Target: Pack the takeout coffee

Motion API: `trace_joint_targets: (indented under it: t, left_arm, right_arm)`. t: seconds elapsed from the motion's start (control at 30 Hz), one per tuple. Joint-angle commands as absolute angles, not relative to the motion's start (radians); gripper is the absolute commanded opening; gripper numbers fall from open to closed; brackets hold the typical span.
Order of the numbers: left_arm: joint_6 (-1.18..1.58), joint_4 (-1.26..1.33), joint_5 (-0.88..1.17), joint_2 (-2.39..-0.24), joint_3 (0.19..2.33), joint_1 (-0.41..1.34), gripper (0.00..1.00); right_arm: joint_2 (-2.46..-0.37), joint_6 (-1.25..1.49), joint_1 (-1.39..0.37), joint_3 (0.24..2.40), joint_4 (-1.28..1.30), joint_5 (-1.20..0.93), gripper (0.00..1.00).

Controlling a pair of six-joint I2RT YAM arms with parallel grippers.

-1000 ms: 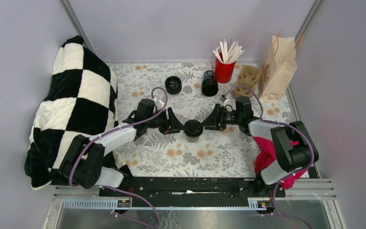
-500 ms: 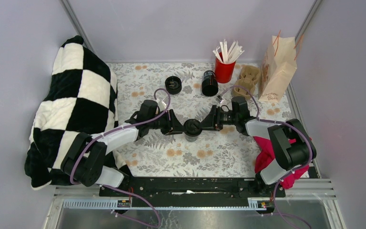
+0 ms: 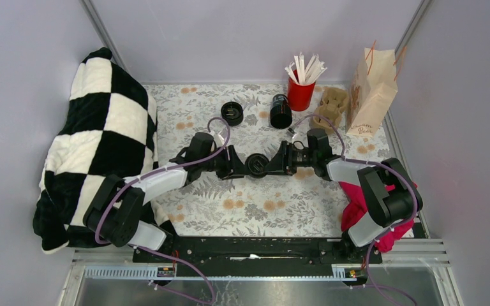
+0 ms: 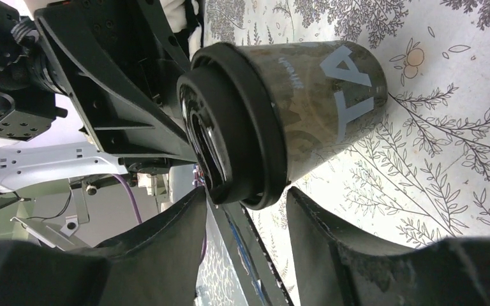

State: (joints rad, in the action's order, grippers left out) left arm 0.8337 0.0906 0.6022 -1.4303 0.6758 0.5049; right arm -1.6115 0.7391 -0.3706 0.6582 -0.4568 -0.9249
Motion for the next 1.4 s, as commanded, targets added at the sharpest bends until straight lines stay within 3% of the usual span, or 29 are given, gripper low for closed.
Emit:
trace_joint_targets:
  t: [0.0,0.47,0.53,0.6,0.97,1.2,1.37]
  left_arm:
    - [0.779,0.06,0.566,-1.403,0.762,0.502,0.49]
    - [0.729,0.002,0.555,-1.412,0.837,0.402,0.5]
    - [0.727,0.002,0.561,-1.411,0.834,0.39,0.52]
    - [0.731,0.01,0.579,-1.422,0.832,0.381,0.6]
    - [0.759,0.131,0.664,-1.562,0.854,0.38,0.73]
    - [0.738,0.117,0.593,-1.583,0.812,0.38,0.67]
    - [0.736,0.127,0.592,-1.587,0.781,0.38,0.65]
  right_arm:
    - [-1.59,0.716,-0.379,0.712,-0.44,-0.903,0.57]
    - [-1.623,0.69,-0.378,0.822,-0.353,-0.851,0.75]
    - [-1.632,0.684,-0.378,0.835,-0.338,-0.843,0.77]
    - [-1.646,0.671,-0.377,0.856,-0.321,-0.842,0.79]
    - [-1.756,0.718,-0.377,0.887,-0.419,-0.924,0.77]
    - [-1.827,0.82,-0.377,0.841,-0.556,-0.948,0.71]
    - [-1.794,0.843,-0.364,0.828,-0.588,-0.966,0.73]
